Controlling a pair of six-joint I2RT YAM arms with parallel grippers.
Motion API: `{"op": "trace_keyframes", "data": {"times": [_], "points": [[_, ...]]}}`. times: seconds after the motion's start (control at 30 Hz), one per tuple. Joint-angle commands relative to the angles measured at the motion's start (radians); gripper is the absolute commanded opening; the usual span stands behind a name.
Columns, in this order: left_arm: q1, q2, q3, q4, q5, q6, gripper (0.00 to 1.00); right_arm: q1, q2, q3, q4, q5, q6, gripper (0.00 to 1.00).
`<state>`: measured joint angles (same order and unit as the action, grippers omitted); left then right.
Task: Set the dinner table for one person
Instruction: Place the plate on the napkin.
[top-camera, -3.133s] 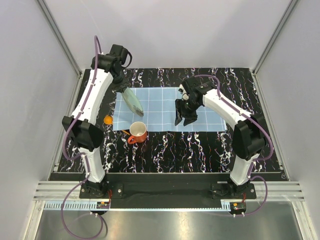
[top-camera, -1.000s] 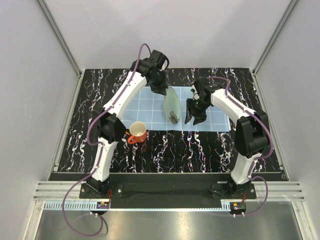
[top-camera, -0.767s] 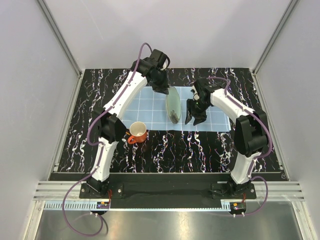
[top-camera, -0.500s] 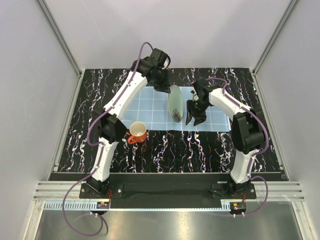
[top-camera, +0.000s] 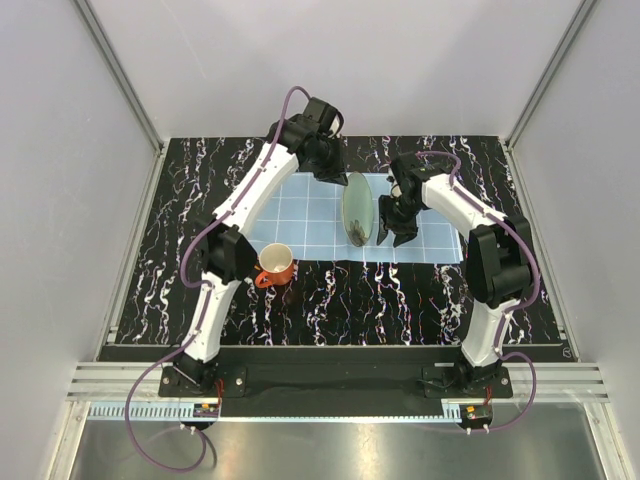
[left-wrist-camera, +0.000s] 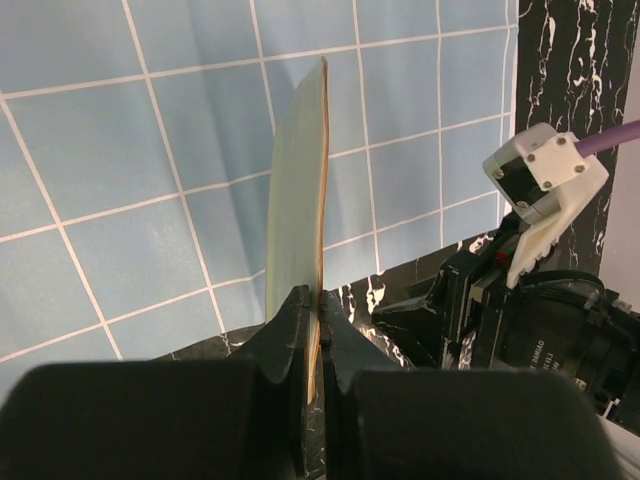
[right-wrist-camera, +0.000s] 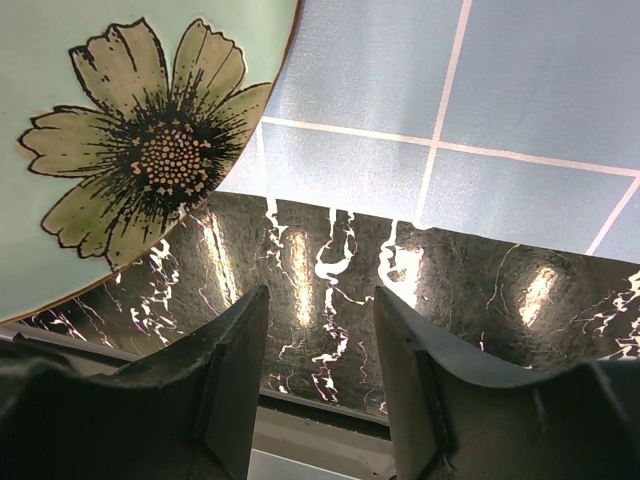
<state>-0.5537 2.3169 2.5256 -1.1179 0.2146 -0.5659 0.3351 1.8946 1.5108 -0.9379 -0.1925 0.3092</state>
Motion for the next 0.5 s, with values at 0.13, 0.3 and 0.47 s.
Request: {"op": "trace_keyframes", "data": {"times": [0.13, 0.3, 0.47], "points": [[0.0, -0.008, 0.025, 0.066, -0.006, -0.003, 0.0, -0.007, -0.057, 0.006, 0.007, 0.007, -0.015, 0.53], [0.031, -0.004, -0.029, 0.02, -0.104, -0.009, 0.0, -0.007, -0.057, -0.007, 0.007, -0.007, -0.013, 0.53], [0.067, 0.015, -0.094, -0.025, -0.178, -0.006, 0.0, -0.008, -0.049, -0.024, 0.007, -0.028, -0.005, 0.54]]}}
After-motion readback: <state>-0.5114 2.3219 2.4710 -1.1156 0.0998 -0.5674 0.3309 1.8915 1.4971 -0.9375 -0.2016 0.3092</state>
